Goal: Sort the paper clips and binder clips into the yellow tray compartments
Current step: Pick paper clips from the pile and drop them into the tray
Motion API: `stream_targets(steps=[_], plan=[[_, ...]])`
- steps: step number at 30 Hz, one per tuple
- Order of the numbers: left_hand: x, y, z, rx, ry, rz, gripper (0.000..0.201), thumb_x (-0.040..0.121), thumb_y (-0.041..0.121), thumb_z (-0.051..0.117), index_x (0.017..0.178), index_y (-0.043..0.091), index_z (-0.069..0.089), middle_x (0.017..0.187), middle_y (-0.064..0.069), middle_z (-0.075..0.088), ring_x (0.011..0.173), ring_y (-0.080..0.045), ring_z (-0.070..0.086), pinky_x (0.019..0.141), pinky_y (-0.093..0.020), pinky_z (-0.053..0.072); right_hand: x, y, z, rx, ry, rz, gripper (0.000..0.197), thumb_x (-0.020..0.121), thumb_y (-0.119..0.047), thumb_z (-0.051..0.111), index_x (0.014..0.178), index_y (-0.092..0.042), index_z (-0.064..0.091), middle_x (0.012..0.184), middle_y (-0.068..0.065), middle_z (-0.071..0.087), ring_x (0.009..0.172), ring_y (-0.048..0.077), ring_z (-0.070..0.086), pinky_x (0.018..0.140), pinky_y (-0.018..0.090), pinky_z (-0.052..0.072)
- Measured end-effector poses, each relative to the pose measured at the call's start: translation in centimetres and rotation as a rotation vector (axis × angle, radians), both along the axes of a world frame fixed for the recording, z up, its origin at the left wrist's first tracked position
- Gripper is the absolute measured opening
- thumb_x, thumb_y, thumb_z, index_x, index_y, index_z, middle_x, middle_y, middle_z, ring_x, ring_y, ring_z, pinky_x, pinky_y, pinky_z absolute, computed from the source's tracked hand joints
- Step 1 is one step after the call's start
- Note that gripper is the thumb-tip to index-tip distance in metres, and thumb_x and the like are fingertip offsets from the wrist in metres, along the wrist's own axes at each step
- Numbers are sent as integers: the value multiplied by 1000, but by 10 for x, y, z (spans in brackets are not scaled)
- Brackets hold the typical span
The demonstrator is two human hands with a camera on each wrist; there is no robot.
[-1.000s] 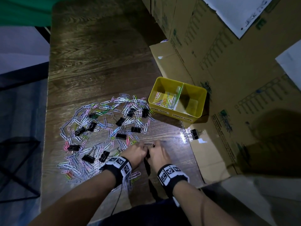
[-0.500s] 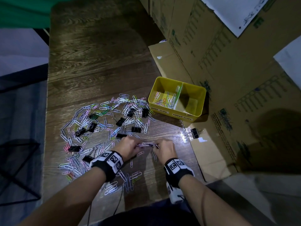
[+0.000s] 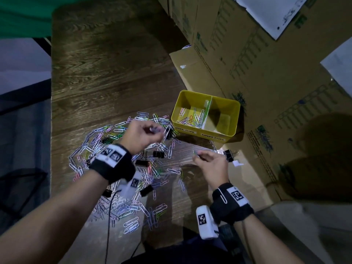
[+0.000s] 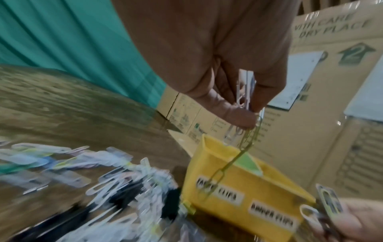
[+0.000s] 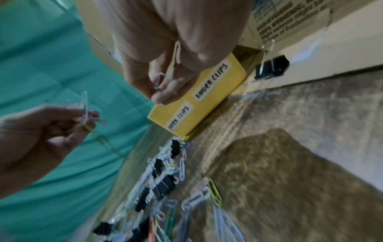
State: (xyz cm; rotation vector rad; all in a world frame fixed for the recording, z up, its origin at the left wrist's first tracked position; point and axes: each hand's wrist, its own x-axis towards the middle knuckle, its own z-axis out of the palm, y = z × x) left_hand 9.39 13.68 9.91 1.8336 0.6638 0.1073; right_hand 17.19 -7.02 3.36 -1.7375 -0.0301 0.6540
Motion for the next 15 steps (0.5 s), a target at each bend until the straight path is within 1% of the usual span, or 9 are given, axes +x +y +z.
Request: stream_targets(steps=[1, 3, 4, 7, 9, 10, 12, 13, 15], plan=[[15, 1, 6, -11, -47, -1, 7, 77, 3, 72, 79, 9, 68, 73, -12, 70, 66, -21, 64, 66, -31, 55, 4, 1, 6, 25, -21, -21, 23, 74, -4, 77, 73, -27, 70, 85, -6, 72, 81, -1, 66, 78, 13, 51], [46, 2, 13, -35, -145, -16, 8, 77, 2, 72, 78, 9, 68, 65, -3, 70, 59, -15, 64, 61, -26, 54, 13, 5, 18, 59, -54, -54, 22, 74, -5, 77, 71, -26, 70, 83, -8, 72, 81, 3, 68, 81, 19, 51], [62, 1, 14, -51, -181, -15, 9, 77, 0, 71, 78, 8, 68, 62, 0, 69, 57, -13, 64, 61, -25, 54, 19, 8, 23, 77, -69, -68, 23, 74, -3, 77, 70, -25, 69, 81, -8, 72, 80, 3, 68, 81, 20, 51], [107, -4, 4, -34, -195, 11, 10, 77, -1, 70, 74, 8, 66, 61, 0, 66, 53, -9, 63, 60, -26, 57, 39, 21, 42, 124, -140, -108, 26, 74, -1, 77, 70, -25, 68, 77, -10, 70, 71, -5, 65, 77, 15, 52], [128, -8, -10, 57, -95, -36, 6, 77, 4, 71, 74, 8, 67, 66, -5, 67, 58, -13, 65, 67, -34, 59, 55, 31, 52, 121, -200, -104, 20, 74, -2, 77, 75, -20, 69, 78, -8, 70, 68, -6, 64, 74, 14, 53], [133, -9, -18, 147, 0, -107, 2, 77, 9, 71, 77, 9, 69, 71, -7, 69, 65, -16, 67, 71, -34, 59, 62, 36, 55, 103, -225, -99, 17, 74, -2, 77, 79, -17, 70, 77, -7, 70, 67, -5, 64, 72, 14, 53], [136, -9, -30, 362, 246, -302, 15, 78, 18, 70, 92, 13, 71, 86, -7, 70, 84, -21, 67, 77, -25, 52, 79, 49, 58, 45, -271, -70, 14, 74, -4, 77, 84, -12, 72, 78, -3, 70, 68, 0, 64, 72, 17, 54], [134, -8, -35, 450, 320, -393, 24, 78, 20, 70, 102, 15, 70, 95, -8, 70, 91, -22, 65, 81, -24, 48, 88, 56, 57, 0, -296, -39, 14, 73, -5, 77, 85, -12, 72, 80, -2, 71, 71, 3, 66, 74, 20, 55], [126, -5, -37, 516, 308, -466, 34, 79, 19, 67, 113, 17, 66, 106, -7, 70, 96, -21, 64, 88, -24, 47, 103, 67, 52, -105, -348, 37, 13, 73, -9, 76, 85, -14, 74, 82, -1, 72, 77, 8, 68, 80, 28, 56]])
